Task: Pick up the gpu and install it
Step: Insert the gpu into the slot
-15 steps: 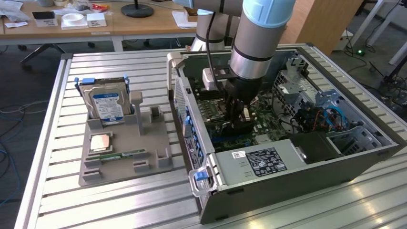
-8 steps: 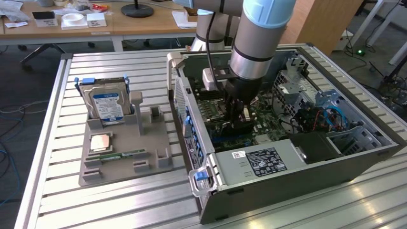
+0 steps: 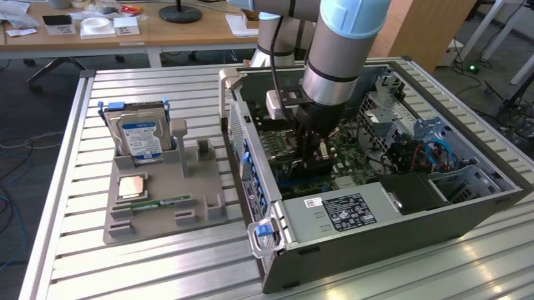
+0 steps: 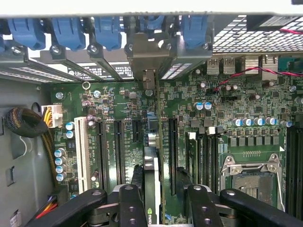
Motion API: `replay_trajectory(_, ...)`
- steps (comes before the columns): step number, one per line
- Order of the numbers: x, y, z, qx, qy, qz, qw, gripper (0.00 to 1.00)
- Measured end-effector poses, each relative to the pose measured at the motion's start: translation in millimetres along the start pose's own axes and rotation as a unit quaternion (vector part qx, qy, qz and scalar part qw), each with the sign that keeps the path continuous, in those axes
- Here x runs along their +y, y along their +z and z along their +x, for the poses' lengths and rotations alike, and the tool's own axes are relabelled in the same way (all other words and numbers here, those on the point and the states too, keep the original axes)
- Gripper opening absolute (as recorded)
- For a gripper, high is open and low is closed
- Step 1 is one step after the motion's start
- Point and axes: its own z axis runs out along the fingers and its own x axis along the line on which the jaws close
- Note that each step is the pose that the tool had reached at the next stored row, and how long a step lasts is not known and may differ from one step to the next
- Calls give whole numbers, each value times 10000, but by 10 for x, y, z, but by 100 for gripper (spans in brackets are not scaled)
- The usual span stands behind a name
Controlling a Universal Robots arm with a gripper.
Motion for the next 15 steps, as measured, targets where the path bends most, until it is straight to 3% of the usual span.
replay_trajectory(15,-2,-1,33,-1,0,0,10000,40)
